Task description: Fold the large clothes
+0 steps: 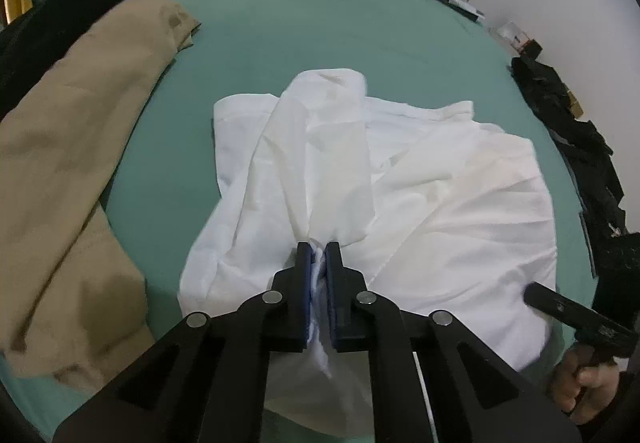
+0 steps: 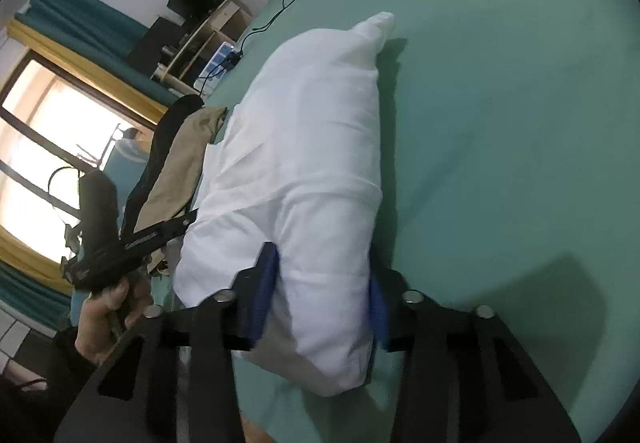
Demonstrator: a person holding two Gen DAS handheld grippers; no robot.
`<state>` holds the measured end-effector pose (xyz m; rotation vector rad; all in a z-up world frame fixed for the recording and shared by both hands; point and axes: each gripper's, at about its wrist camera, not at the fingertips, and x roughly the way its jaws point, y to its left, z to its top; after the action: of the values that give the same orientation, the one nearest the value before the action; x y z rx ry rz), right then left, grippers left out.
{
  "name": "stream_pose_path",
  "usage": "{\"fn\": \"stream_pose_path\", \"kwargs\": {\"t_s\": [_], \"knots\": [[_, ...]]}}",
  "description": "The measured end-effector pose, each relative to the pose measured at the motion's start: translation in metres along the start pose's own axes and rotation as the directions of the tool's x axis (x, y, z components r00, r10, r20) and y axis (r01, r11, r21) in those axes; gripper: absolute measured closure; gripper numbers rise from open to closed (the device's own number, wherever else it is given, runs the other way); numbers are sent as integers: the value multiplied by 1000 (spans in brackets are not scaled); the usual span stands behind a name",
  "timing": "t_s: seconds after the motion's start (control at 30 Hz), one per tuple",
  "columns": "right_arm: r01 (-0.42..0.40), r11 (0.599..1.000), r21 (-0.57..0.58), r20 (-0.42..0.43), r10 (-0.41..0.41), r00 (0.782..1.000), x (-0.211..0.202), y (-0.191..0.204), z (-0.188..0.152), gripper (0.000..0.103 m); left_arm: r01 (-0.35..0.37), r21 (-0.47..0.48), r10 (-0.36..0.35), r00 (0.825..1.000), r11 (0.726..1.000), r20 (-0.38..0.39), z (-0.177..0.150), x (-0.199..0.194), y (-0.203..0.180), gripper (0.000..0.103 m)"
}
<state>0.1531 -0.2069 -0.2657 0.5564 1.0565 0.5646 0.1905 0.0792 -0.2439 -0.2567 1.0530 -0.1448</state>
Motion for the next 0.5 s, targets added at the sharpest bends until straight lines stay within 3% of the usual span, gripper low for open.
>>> {"fn": "stream_pose_path", "kwargs": {"t_s": [0.07, 0.2, 0.3, 0.5], "knots": [[7, 1000, -9, -13, -7, 1000, -2, 2, 1, 82, 12, -11, -12, 1000, 1000, 19, -4, -7, -4, 96], [97, 992, -84, -22, -99, 995, -20, 21, 1, 85, 26, -39, -23, 996, 999, 83, -11, -23, -8, 96], [136, 983, -123, -15, -139, 990, -35, 27, -6, 85, -15, 7, 14, 992, 1000, 123, -23, -37, -22, 96], [214, 967, -140, 9, -215, 977, -79, 9, -26, 85, 51, 19, -52, 995, 999, 91, -49, -44, -49, 96]]}}
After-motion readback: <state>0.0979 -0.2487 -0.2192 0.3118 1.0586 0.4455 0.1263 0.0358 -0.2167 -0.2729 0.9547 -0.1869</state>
